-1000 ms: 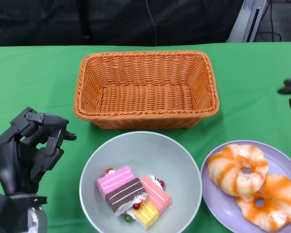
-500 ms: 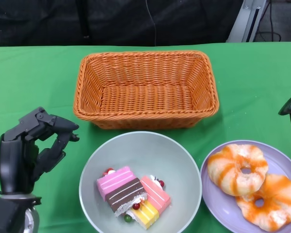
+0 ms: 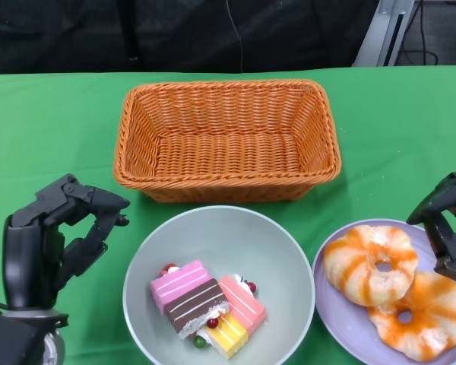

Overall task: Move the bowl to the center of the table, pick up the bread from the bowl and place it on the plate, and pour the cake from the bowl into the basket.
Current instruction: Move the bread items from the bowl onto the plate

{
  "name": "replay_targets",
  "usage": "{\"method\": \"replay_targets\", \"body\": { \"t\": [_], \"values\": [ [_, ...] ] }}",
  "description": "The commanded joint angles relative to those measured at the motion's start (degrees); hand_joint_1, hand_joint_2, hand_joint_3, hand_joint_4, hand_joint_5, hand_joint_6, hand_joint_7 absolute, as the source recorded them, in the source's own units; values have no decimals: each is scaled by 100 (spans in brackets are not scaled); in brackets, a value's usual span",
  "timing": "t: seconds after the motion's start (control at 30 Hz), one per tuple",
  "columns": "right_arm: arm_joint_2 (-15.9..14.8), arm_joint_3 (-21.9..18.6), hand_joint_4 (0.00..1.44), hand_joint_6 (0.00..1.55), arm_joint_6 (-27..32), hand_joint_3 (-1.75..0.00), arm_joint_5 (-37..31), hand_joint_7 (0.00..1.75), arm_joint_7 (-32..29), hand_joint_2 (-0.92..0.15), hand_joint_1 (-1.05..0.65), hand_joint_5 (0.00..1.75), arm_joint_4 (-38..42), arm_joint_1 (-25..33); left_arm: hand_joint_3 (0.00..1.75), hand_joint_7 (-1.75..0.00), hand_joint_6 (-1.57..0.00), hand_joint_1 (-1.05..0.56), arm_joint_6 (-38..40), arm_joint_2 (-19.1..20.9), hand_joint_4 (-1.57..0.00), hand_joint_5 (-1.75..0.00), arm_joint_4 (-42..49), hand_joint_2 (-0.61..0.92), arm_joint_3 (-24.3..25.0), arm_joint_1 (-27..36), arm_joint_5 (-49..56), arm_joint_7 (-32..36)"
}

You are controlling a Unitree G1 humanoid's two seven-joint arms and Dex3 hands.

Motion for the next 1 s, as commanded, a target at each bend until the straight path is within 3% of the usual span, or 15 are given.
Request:
{"method": "replay_targets", "body": {
  "t": [0.03, 0.4, 0.5, 0.63, 0.67, 0.77, 1.0],
  "values": [
    [50, 10, 68, 63, 4, -84, -9, 130, -11, -75, 1, 161, -78, 27, 34, -95, -90, -15, -72, 108, -80, -131, 46, 92, 21, 48, -3, 94],
    [130, 35, 68, 64, -19, -87, -59, 132, 81, -72, -1, 165, -15, 10, 33, -95, -86, -15, -249, 270, -76, -129, 127, 92, 36, 46, 43, 41],
    [141, 41, 68, 64, 41, -86, -56, 131, 64, -72, -1, 164, -56, 32, 23, -70, -90, -19, -460, 441, -78, -106, 152, 92, 80, 59, 284, 166],
    [136, 9, 68, 65, 28, -85, -188, 130, -56, -70, -3, 163, -85, 17, 13, -12, -98, -20, -771, 736, -85, -50, 152, 92, 22, 181, 298, 16],
    [137, 6, 68, 65, 26, -86, -162, 130, -47, -70, -3, 163, -79, 3, 12, -7, -98, -20, -879, 809, -87, -40, 180, 92, 10, 210, 319, -3],
    [136, 1, 69, 64, 101, -87, -65, 129, -16, -72, -1, 162, -84, -9, 6, -1, -89, -19, -1169, 1037, -86, -17, 220, 92, 27, 295, 623, 59],
    [115, -15, 69, 64, 347, -86, 8, 129, -37, -72, -2, 162, -211, 32, 5, 0, -73, -30, -2093, 1508, -78, -5, 199, 92, 568, 451, 2259, 592]
  ]
}}
